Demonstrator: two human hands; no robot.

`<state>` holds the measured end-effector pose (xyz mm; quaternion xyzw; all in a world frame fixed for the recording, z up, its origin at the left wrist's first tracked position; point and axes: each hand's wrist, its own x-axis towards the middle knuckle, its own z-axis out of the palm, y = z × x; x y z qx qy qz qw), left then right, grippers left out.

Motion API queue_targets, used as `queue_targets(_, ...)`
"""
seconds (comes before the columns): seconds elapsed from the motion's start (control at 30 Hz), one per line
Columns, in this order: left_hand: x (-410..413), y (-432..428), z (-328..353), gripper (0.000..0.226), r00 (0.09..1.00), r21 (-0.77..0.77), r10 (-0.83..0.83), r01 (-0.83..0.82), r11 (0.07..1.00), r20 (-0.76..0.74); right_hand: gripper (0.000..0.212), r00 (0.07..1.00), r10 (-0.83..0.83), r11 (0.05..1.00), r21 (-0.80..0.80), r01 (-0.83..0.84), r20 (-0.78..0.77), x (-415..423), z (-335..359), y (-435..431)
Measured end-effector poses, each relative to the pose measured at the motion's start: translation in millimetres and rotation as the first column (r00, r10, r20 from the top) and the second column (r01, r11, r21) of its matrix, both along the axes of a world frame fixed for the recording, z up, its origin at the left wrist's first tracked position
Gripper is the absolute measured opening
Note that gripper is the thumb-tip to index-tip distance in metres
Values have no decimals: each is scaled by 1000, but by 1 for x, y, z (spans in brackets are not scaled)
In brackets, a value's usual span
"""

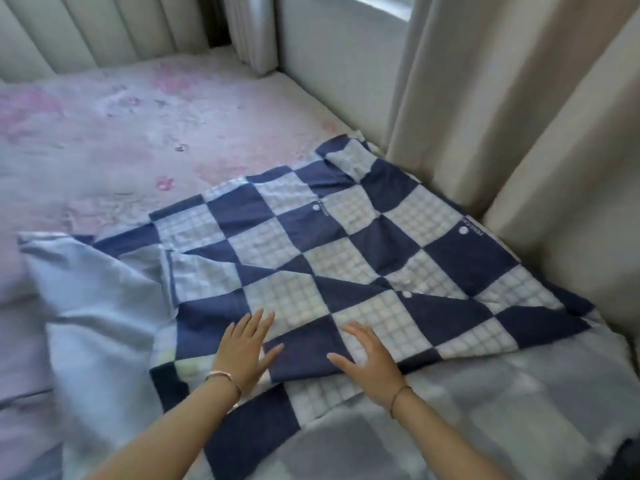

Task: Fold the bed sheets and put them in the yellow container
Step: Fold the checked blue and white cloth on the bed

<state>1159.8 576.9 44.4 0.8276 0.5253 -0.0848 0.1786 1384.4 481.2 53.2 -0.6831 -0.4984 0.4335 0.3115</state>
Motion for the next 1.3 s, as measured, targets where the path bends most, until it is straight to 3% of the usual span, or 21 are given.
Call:
queue_targets(0.07,-51,0,-8,130,993,18,116,-116,993,-20,54,995,98,995,-22,-98,-8,-47,-5,20)
queue_targets(0.17,-110,-5,-19,118,973,27,231,-231,973,-26,61,968,250,967,-62,-247,32,-104,-11,42)
queue_targets(0.23,-139,-13,-28,124,952,2,306,-306,952,30,69,945,323,944,-82,-318,54,-135,-18,51)
queue_targets(0.3,-163,-24,-36,131,922,-11,378,-379,925,88,82,901,419,908,-86,-411,115,-165,-29,55)
queue_targets(0.43,-185,-37,-49,134,865,-61,481,-477,877,142,71,764,591,801,-72,-595,259,-202,-45,47)
queue_targets(0.5,-192,-41,-54,135,830,-117,534,-521,845,160,82,696,670,738,-125,-663,260,-211,-54,39)
queue_targets(0.57,-192,-43,-54,118,743,-211,615,-578,788,262,83,613,739,666,-164,-727,280,-210,-66,31)
queue_targets(0.67,-185,-37,-54,55,540,-398,731,-614,681,417,89,469,824,543,-209,-814,317,-196,-82,23)
queue_targets(0.73,-182,-35,-58,37,493,-475,743,-572,669,453,94,425,844,508,-235,-829,326,-186,-91,18)
queue_targets(0.9,-183,-37,-72,15,541,-441,716,-564,698,442,91,339,856,451,-244,-858,390,-182,-97,15)
queue_targets(1.07,-181,-49,-81,23,515,-450,725,-570,688,457,84,136,822,361,-321,-876,552,-174,-107,3)
queue_targets(1.17,-179,-52,-81,19,431,-457,736,-587,668,522,73,102,772,363,-303,-881,628,-174,-112,-3)
queue_targets(1.3,-177,-52,-75,15,282,-517,776,-613,598,564,51,148,749,327,-166,-930,646,-171,-118,-2)
